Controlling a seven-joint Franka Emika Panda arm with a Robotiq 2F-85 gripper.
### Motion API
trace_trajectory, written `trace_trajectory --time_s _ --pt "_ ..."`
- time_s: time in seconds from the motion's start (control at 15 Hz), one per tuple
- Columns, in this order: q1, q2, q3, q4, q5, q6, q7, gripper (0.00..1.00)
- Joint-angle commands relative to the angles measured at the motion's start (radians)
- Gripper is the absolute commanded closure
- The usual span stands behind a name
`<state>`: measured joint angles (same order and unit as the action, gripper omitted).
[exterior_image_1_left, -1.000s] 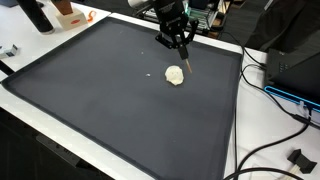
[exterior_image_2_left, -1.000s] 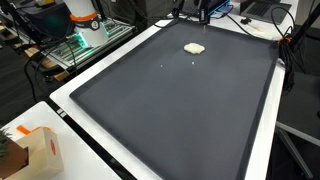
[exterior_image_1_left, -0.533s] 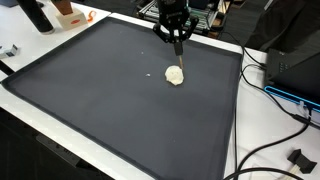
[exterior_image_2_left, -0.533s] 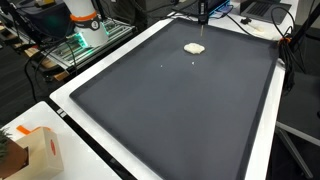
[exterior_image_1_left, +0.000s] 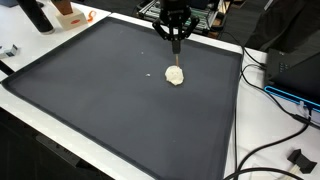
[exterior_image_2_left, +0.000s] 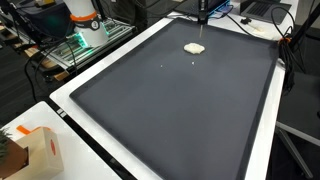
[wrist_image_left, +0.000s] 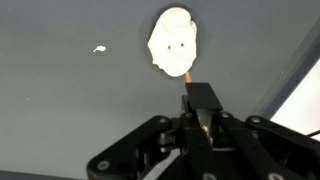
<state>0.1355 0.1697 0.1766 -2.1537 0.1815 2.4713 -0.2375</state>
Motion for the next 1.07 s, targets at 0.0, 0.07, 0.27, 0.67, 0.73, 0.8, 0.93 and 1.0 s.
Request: trace_trajectory --time_s 0.0,0.07,0.27,0.67,0.73,0.8,0.93,1.0 --pt "-0.002 -0.001 0.004 0.003 -0.016 -0.003 0.012 0.87" --pt "0.000 -0.002 0.004 0.003 -0.025 -0.003 0.021 0.87" --pt "0.002 -0.005 0.004 0.003 -0.029 -0.003 0.024 0.87" --pt "0.044 0.041 -0.063 0.007 -0.284 0.128 0.305 0.97" --pt "0.054 0.051 -0.080 0.012 -0.347 0.138 0.370 0.97" --pt "0.068 0.061 -0.101 0.017 -0.419 0.144 0.444 0.97" --pt "0.097 0.077 -0.138 0.032 -0.538 0.120 0.570 0.97" --pt "0.113 0.084 -0.153 0.040 -0.589 0.100 0.629 0.97"
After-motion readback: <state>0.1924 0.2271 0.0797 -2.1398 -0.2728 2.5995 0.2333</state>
